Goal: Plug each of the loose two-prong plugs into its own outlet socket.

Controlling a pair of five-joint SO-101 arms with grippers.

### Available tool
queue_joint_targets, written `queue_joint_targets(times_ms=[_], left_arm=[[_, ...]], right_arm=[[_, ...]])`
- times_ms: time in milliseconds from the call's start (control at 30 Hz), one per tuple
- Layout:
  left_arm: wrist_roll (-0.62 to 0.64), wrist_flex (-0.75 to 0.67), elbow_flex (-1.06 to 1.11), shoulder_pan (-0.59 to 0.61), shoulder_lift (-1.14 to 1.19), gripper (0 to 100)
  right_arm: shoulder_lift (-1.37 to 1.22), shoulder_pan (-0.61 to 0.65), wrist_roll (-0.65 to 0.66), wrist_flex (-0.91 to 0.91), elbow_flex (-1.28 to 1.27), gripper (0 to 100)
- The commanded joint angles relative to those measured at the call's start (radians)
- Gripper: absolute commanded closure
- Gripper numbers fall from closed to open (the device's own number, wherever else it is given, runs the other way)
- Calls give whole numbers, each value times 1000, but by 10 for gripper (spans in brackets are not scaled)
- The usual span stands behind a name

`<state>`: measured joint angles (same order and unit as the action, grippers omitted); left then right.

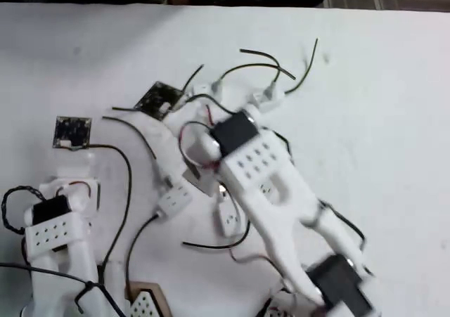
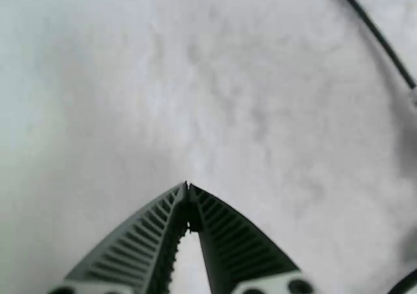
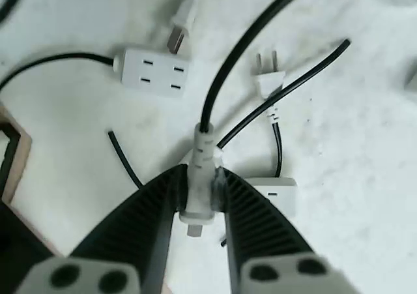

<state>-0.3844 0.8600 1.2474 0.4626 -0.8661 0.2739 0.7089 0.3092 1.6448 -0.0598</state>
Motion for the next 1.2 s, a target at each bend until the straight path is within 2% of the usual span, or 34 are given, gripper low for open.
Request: queue_joint_targets(times_ms=[0,267,533,633,867,1167], left_arm=[[8,-9,-26,-96,-39,976],[9,-8,-54,-211,-278,976],[29,101,-52,-332,-579,976],[114,132,-52,-366,-654,976],[198,124,-52,-478,-722,976],[212,133,-51,-722,-776,977]], right_arm=[[197,30,-66,-97,-71,981],[539,165,-153,-346,-387,981],[671,182,-193,-570,-643,981],[711,182,-198,-596,-690,981],[823,223,-198,-596,-769,981],[929,240,-198,-674,-888,981]])
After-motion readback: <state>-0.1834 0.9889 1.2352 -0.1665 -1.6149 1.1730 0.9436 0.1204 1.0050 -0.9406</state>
